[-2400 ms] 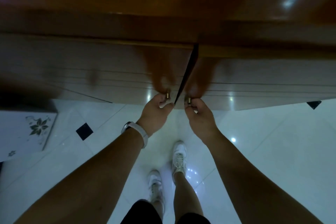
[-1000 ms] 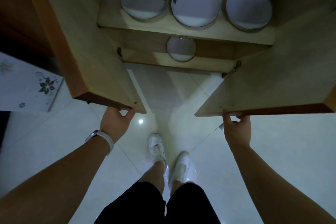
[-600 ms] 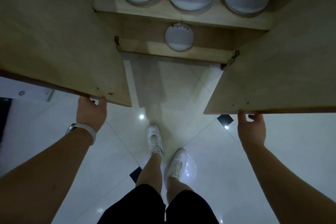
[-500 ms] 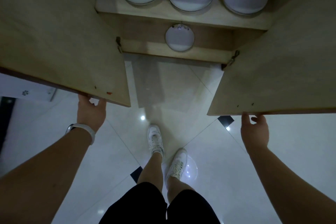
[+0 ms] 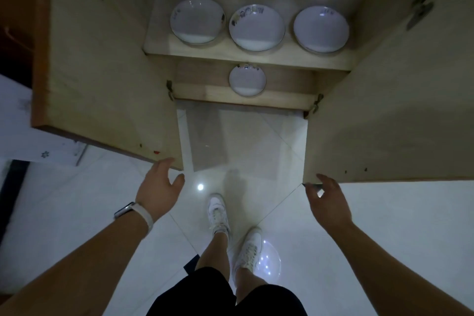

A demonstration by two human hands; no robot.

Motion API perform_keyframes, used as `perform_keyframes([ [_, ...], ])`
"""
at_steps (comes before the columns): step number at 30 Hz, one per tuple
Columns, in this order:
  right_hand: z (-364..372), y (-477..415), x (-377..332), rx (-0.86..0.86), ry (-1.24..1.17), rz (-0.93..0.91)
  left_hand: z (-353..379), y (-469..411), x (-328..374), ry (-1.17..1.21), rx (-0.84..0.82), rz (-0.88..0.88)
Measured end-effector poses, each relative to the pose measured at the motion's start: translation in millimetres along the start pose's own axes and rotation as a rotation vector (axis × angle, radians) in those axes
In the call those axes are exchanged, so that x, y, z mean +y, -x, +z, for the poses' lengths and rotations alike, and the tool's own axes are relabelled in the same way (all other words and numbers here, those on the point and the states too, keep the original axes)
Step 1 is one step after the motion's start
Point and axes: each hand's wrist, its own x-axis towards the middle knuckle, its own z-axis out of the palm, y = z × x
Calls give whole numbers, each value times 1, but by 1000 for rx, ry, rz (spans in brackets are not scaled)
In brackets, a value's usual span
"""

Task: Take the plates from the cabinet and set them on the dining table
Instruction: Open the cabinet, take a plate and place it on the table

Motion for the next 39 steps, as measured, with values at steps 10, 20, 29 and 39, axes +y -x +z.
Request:
perform_keyframes([
  [10, -22, -4, -126, -25, 171, -339, -59, -54, 61, -550, -29, 484],
  [20, -8, -20, -221, -44, 338, -548, -89, -74, 62, -637, -82, 340],
  [29, 24, -31, -253, -117, 363, -562, -107, -87, 26, -604, -33, 279],
  [39, 41, -73, -276, -179, 373, -606, -114, -126, 17, -542, -1, 218],
])
